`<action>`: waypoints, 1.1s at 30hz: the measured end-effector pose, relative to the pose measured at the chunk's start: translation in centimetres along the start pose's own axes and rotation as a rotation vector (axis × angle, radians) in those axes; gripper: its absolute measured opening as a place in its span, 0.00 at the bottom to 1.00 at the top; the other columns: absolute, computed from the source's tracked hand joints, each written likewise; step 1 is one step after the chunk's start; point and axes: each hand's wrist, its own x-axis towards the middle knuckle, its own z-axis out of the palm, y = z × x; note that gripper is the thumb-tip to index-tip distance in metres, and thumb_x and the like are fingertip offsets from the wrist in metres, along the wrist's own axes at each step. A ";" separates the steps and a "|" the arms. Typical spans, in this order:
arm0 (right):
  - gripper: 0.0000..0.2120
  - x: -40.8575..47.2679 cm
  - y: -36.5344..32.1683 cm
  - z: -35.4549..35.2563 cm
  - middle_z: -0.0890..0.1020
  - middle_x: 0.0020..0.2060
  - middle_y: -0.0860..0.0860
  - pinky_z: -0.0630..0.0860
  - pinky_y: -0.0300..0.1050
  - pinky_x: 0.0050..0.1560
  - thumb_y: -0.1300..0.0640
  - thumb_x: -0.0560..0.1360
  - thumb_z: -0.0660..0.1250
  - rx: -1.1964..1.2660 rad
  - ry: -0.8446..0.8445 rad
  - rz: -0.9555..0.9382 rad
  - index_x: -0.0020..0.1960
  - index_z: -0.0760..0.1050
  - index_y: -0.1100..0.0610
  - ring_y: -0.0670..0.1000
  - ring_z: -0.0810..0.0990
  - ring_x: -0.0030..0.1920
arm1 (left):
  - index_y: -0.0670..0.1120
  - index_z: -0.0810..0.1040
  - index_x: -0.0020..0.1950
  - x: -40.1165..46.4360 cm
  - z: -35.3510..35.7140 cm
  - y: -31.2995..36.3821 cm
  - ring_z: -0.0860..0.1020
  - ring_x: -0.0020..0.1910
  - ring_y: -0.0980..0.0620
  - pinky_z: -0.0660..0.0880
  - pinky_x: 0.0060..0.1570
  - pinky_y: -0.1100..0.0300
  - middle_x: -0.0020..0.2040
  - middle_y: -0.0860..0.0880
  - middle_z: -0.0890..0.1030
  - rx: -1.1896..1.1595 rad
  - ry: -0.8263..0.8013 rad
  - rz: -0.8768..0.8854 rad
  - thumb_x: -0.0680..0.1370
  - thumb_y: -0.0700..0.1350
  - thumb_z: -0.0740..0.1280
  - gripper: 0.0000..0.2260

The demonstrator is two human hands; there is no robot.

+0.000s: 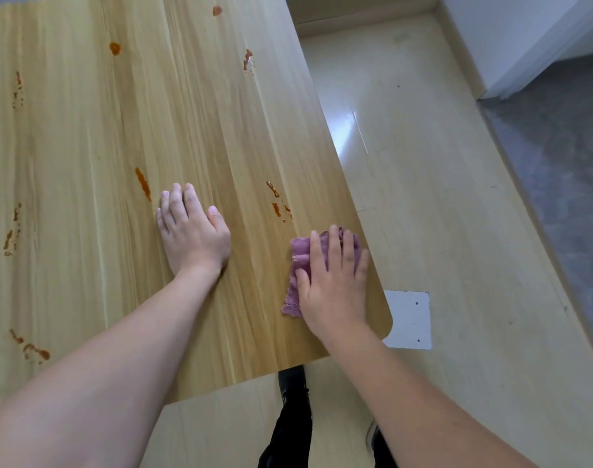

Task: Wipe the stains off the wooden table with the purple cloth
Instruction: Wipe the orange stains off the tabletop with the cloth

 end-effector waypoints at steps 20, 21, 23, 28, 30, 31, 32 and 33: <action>0.29 -1.4 -4.6 2.9 0.52 0.77 0.59 0.48 0.59 0.75 0.46 0.81 0.46 0.047 -0.011 -0.303 0.78 0.54 0.59 0.59 0.44 0.77 | 0.43 0.59 0.76 0.1 0.3 -0.1 0.52 0.77 0.45 0.48 0.75 0.49 0.77 0.43 0.58 -0.015 0.042 -0.011 0.80 0.49 0.52 0.25; 0.29 -1.0 -3.8 2.8 0.53 0.77 0.58 0.49 0.59 0.75 0.46 0.81 0.46 0.053 0.000 -0.337 0.78 0.54 0.59 0.58 0.44 0.78 | 0.43 0.59 0.76 0.1 0.3 -0.1 0.52 0.77 0.45 0.48 0.75 0.49 0.77 0.43 0.58 -0.014 0.042 -0.007 0.80 0.49 0.52 0.25; 0.29 0.7 -1.6 2.4 0.53 0.77 0.57 0.50 0.58 0.75 0.45 0.81 0.46 0.027 0.036 -0.296 0.78 0.54 0.58 0.57 0.44 0.78 | 0.43 0.58 0.76 0.1 0.3 0.0 0.52 0.77 0.46 0.48 0.75 0.49 0.77 0.43 0.58 -0.015 0.034 -0.001 0.80 0.49 0.52 0.25; 0.31 7.1 -0.3 0.9 0.48 0.78 0.59 0.41 0.57 0.76 0.45 0.80 0.44 0.015 0.070 0.169 0.78 0.46 0.61 0.59 0.42 0.77 | 0.42 0.58 0.76 0.0 0.2 -0.1 0.51 0.77 0.46 0.48 0.75 0.50 0.77 0.44 0.58 -0.014 0.030 0.003 0.80 0.49 0.52 0.25; 0.31 8.3 -3.0 1.3 0.52 0.77 0.60 0.42 0.58 0.75 0.46 0.79 0.45 0.028 0.109 0.063 0.78 0.51 0.62 0.59 0.45 0.77 | 0.42 0.58 0.76 0.1 0.3 -0.2 0.52 0.77 0.46 0.48 0.75 0.50 0.77 0.43 0.58 -0.020 0.040 0.002 0.80 0.47 0.53 0.24; 0.31 8.6 -4.7 1.7 0.54 0.77 0.60 0.43 0.58 0.75 0.47 0.79 0.47 0.045 0.114 -0.036 0.77 0.54 0.63 0.59 0.47 0.77 | 0.41 0.59 0.76 0.0 0.4 -0.4 0.53 0.77 0.46 0.49 0.75 0.49 0.77 0.43 0.59 -0.021 0.050 0.003 0.80 0.47 0.54 0.24; 0.30 8.8 -6.2 2.2 0.56 0.76 0.59 0.44 0.58 0.75 0.47 0.79 0.48 0.054 0.111 -0.146 0.76 0.56 0.63 0.58 0.48 0.77 | 0.41 0.60 0.75 0.0 0.5 -0.5 0.54 0.77 0.45 0.49 0.75 0.49 0.76 0.42 0.60 -0.021 0.062 0.008 0.80 0.46 0.55 0.24; 0.30 8.9 -7.3 2.5 0.57 0.76 0.59 0.45 0.57 0.75 0.47 0.79 0.48 0.059 0.105 -0.245 0.76 0.57 0.63 0.57 0.48 0.77 | 0.40 0.61 0.75 0.0 0.6 -0.5 0.55 0.76 0.45 0.50 0.75 0.49 0.76 0.42 0.61 -0.020 0.070 0.017 0.80 0.45 0.55 0.23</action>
